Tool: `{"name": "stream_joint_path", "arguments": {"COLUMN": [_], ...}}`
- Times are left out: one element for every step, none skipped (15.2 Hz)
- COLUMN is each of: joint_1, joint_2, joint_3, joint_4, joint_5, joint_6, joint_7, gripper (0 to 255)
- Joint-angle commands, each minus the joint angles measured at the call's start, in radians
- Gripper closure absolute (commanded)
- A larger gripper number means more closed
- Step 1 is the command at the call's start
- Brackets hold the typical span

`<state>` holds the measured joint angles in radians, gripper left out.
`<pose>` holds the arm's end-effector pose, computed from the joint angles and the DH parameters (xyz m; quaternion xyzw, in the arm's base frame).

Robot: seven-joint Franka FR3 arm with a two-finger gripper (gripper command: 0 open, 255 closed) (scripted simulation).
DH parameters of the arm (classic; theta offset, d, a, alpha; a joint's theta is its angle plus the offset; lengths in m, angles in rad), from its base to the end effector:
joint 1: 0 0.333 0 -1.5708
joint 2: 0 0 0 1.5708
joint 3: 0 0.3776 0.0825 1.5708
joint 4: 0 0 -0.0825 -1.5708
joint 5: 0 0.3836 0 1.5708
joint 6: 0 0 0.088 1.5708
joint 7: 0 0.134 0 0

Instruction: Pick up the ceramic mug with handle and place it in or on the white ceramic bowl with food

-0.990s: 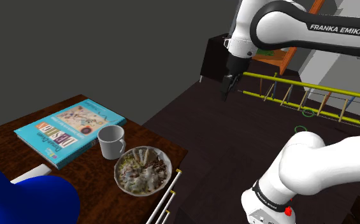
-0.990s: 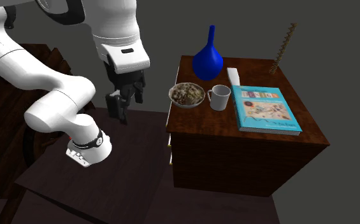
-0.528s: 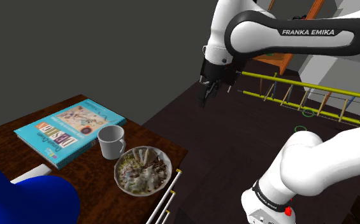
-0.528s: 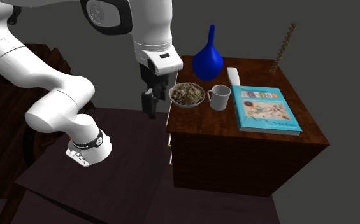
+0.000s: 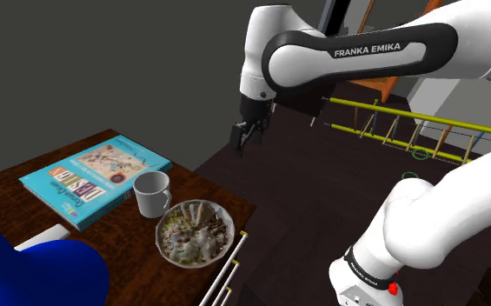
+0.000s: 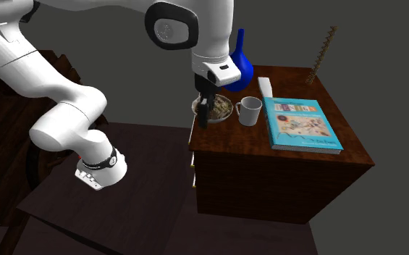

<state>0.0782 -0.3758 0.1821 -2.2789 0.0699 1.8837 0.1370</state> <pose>0.3967 0.1211 0.5287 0.9990 0.0438 -0.0119 0.0025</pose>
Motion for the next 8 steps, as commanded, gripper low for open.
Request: {"name": "stream_joint_path", "arguments": {"joint_1": [0.008,0.013,0.017,0.022,0.027,0.032,0.037,0.042], "joint_2": [0.07,0.101,0.133,0.166,0.198,0.232,0.265,0.299], "joint_3": [0.023,0.035,0.046,0.057,0.067,0.077,0.086,0.095], "joint_4": [0.038,0.058,0.079,0.102,0.125,0.149,0.175,0.202], "joint_5": [0.006,0.007,0.007,0.006,0.005,0.002,-0.002,-0.007], "joint_6": [0.035,0.049,0.062,0.074,0.085,0.096,0.105,0.114], "joint_7": [0.03,0.046,0.061,0.077,0.093,0.109,0.125,0.141], "gripper": [0,0,0,0,0,0,0,0]}}
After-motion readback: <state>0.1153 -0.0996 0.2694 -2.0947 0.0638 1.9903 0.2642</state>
